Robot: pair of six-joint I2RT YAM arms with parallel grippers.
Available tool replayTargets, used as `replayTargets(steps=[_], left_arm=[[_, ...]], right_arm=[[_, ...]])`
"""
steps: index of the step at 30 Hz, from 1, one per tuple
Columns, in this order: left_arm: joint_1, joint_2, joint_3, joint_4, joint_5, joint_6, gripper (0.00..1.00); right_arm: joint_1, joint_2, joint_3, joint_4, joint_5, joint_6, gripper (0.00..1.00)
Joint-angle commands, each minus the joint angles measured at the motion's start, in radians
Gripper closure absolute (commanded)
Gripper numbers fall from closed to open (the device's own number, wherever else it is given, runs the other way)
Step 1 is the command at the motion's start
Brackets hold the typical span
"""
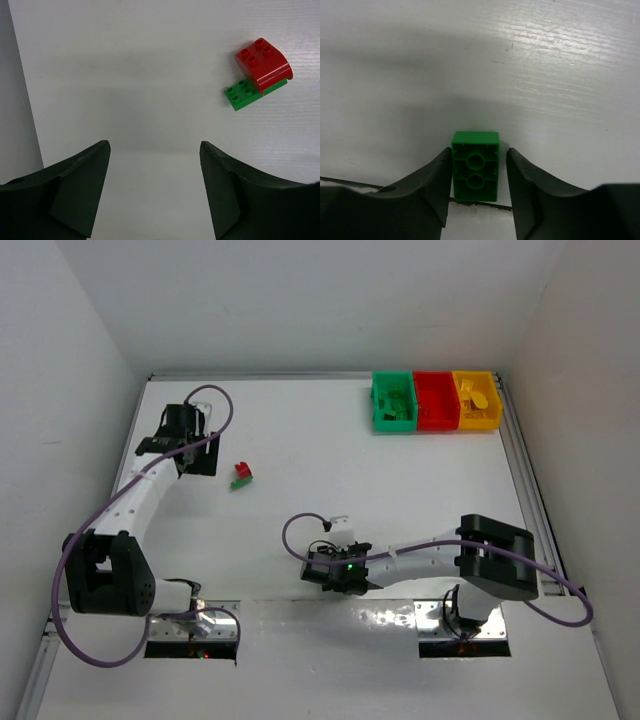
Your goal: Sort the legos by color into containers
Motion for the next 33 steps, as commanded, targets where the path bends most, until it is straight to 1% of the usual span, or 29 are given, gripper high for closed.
replayTargets(steps=[1,3,4,6,9,12,13,15,16,18,19,20,21,22,23,24,25,26,27,28,29,30,31,32,33], left_arm=[[0.000,-0.050,0.030,0.008,0.011,-0.020,0.30],[0.000,-0.060,0.022,0.007,0.009,-0.020,0.30],[0.000,-0.064,0.019,0.007,0.005,-0.017,0.30],[0.000,-0.073,0.007,0.010,0.003,-0.015,0.30],[0.002,-0.093,0.000,0.005,0.012,-0.011,0.30],[0.000,-0.117,-0.006,0.005,0.058,0.005,0.30],[0.002,-0.125,-0.009,0.005,0.087,0.008,0.30],[0.011,-0.143,-0.019,0.004,0.117,0.014,0.30],[0.018,-0.149,-0.027,0.002,0.137,0.017,0.30],[0.023,-0.174,-0.035,-0.004,0.144,0.028,0.30],[0.023,-0.183,-0.039,-0.004,0.146,0.034,0.30],[0.023,-0.192,-0.049,-0.004,0.146,0.041,0.30],[0.023,-0.209,-0.053,-0.007,0.149,0.044,0.30],[0.050,-0.218,-0.065,-0.007,0.155,0.046,0.30],[0.055,-0.225,-0.073,-0.004,0.157,0.049,0.30],[0.057,-0.241,-0.081,-0.004,0.158,0.051,0.30],[0.058,-0.245,-0.091,-0.003,0.163,0.052,0.30],[0.063,-0.246,-0.095,-0.003,0.169,0.057,0.30],[0.066,-0.248,-0.101,-0.003,0.180,0.058,0.31],[0.065,-0.248,-0.104,-0.004,0.186,0.060,0.31],[0.064,-0.248,-0.110,-0.006,0.190,0.061,0.33],[0.064,-0.246,-0.122,-0.006,0.200,0.061,0.34],[0.066,-0.245,-0.127,-0.009,0.201,0.054,0.35],[0.065,-0.242,-0.130,-0.012,0.204,0.049,0.35],[0.064,-0.237,-0.131,-0.015,0.248,0.055,0.36]], right_arm=[[0.008,-0.003,0.001,0.068,0.023,0.040,0.55],[0.008,0.006,0.010,0.058,0.029,0.032,0.68],[0.008,0.008,0.012,0.055,0.029,0.027,0.81],[0.008,0.004,0.014,0.043,0.034,0.026,1.00],[0.008,-0.045,0.027,0.012,0.069,-0.022,1.00],[-0.030,-0.130,0.099,-0.058,0.115,-0.138,1.00],[-0.122,-0.154,0.115,-0.058,0.056,-0.240,1.00],[-0.257,-0.228,0.158,-0.040,-0.040,-0.330,1.00],[-0.406,-0.249,0.171,-0.028,-0.110,-0.418,1.00],[-0.533,-0.277,0.262,0.005,-0.095,-0.530,1.00],[-0.637,-0.268,0.306,0.008,-0.068,-0.640,1.00],[-0.687,-0.250,0.401,0.023,-0.036,-0.690,1.00],[-0.733,-0.193,0.455,0.031,-0.037,-0.738,1.00],[-0.805,-0.156,0.505,0.034,-0.043,-0.806,1.00],[-0.834,-0.117,0.606,0.041,-0.066,-0.836,1.00],[-0.862,-0.031,0.660,0.041,-0.086,-0.865,1.00],[-0.909,0.014,0.714,0.035,-0.101,-0.890,1.00],[-0.932,0.058,0.825,0.022,-0.147,-0.895,1.00],[-0.974,0.147,0.881,0.018,-0.176,-0.896,1.00],[-0.992,0.193,0.927,0.017,-0.195,-0.895,1.00],[-1.008,0.236,1.013,0.020,-0.213,-0.892,1.00],[-1.032,0.322,1.053,0.023,-0.213,-0.896,1.00],[-1.043,0.364,1.120,0.021,-0.206,-0.896,1.00],[-1.055,0.402,1.148,0.018,-0.197,-0.895,1.00],[-1.080,0.439,1.179,0.012,-0.186,-0.878,1.00]])
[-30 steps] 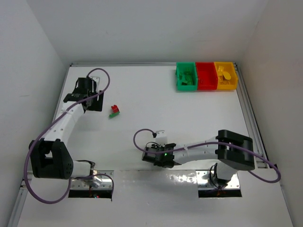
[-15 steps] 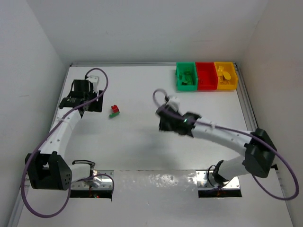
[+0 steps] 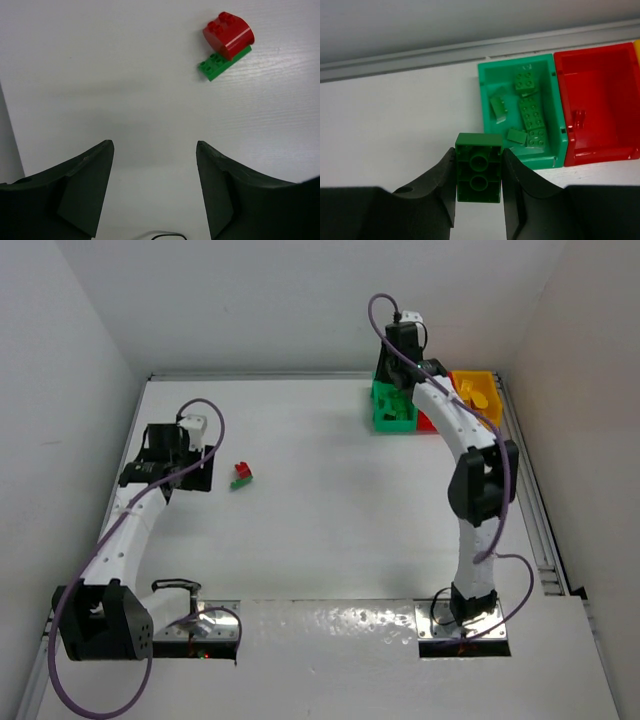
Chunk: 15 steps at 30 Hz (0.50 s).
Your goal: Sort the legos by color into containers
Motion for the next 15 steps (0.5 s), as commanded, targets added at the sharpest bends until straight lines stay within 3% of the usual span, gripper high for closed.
replayTargets(steps=[1,6,9,12,15], left_arm=[[0.007,-0.008,-0.013,0.005,0.087,0.017,0.36],[0.006,-0.003,-0.036,0.030,0.178,0.082,0.35],[0.007,-0.003,-0.062,0.077,0.234,0.158,0.34],[0.006,0.014,-0.076,0.134,0.302,0.226,0.27],[-0.003,0.069,-0.074,0.183,0.334,0.269,0.09]], right_arm=[[-0.059,0.146,0.116,-0.037,-0.026,-0.015,1.00],[-0.119,0.261,0.116,0.071,-0.140,0.015,1.00],[-0.121,0.346,0.205,0.046,-0.147,-0.018,1.00],[-0.121,0.377,0.222,0.066,-0.162,-0.025,1.00],[-0.122,0.387,0.210,0.101,-0.170,-0.027,0.99]])
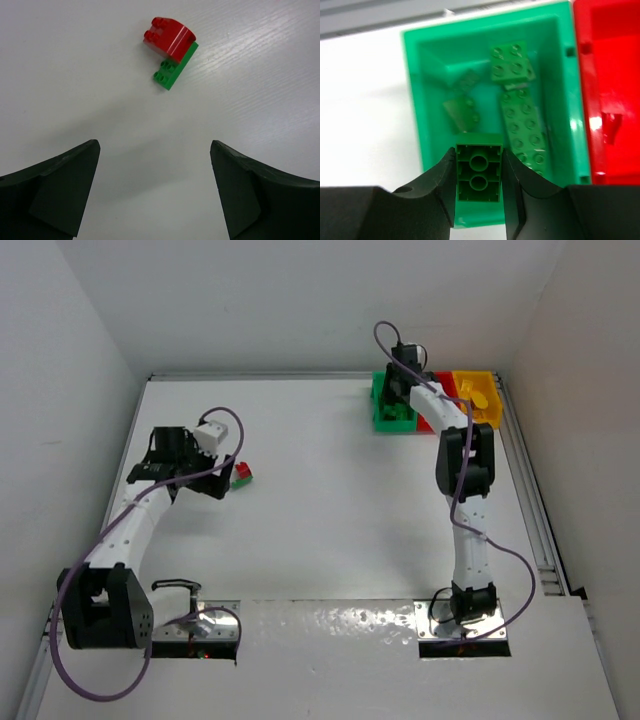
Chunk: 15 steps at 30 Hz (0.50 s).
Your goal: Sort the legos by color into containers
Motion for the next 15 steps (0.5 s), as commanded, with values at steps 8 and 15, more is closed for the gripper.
replayTargets(steps=[8,15], left_arm=[[-0.023,0.288,0.075,0.127,0.085,0.238,0.10],[-0.085,0.391,0.134,0.190,0.089,0.216,0.12]], right_arm=[[0.010,-0.078,-0.008,0.116,0.037,-0.065,0.40],[0.010,-0.164,-0.032,0.115,0.004,-0.098,0.35]])
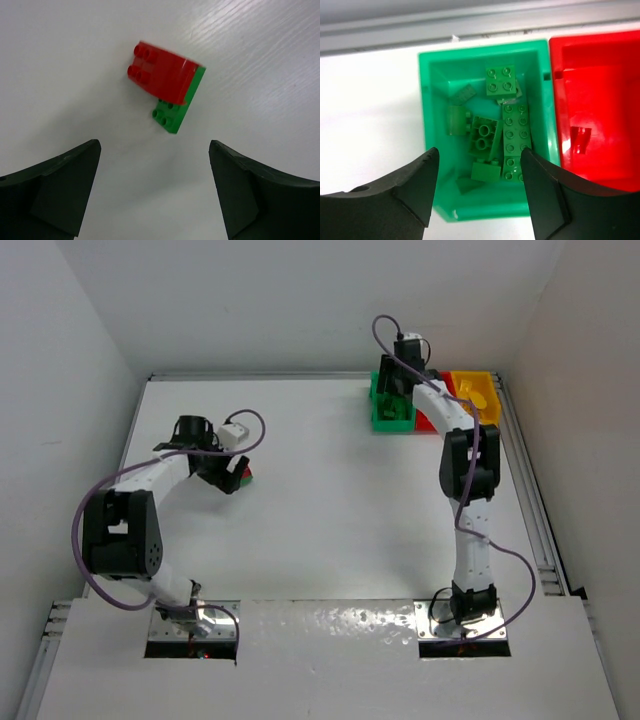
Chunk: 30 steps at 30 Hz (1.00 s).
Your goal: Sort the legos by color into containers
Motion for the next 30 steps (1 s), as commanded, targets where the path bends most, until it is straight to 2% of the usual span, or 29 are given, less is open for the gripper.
replayTargets(steps=[1,4,7,8,10,12,15,17,19,25,30], left_arm=[[-0.071,-0.006,0.029,0.090,0.011,0.043,0.12],[-0.129,0.014,-0.005,0.146,-0.058,0.127,0.19],[-0.140,0.068,0.010,0.189,-0.121,0.193,0.34],[-0.140,0.101,0.025,0.176,-0.135,0.224,0.43],[-0.140,0.131,0.073,0.150,-0.167,0.238,0.50],[-0.140,0.154,0.096,0.110,-0.175,0.250,0.51],[-0.140,0.137,0.087,0.067,-0.115,0.276,0.49],[-0.142,0.113,0.052,0.062,-0.077,0.299,0.44],[-0.142,0.096,0.017,0.080,-0.058,0.328,0.40],[-0.149,0.080,-0.054,0.194,-0.041,0.443,0.39],[-0.143,0.115,-0.050,0.248,-0.063,0.517,0.41]], right_arm=[[0.001,-0.134,-0.003,0.047,-0.024,-0.015,0.34],[0.000,-0.200,-0.069,0.077,-0.061,-0.001,0.34],[0.000,-0.261,-0.126,0.092,-0.083,0.007,0.34],[0.000,-0.275,-0.145,0.094,-0.087,0.007,0.34],[0.000,-0.312,-0.162,0.094,-0.098,0.008,0.34],[0.001,-0.330,-0.184,0.095,-0.099,0.008,0.34],[0.001,-0.356,-0.198,0.095,-0.096,0.004,0.33],[0.000,-0.369,-0.201,0.089,-0.098,0.001,0.33],[0.001,-0.375,-0.202,0.086,-0.098,0.002,0.33],[0.000,-0.387,-0.209,0.061,-0.093,-0.003,0.33],[0.001,-0.405,-0.221,0.046,-0.092,-0.006,0.33]])
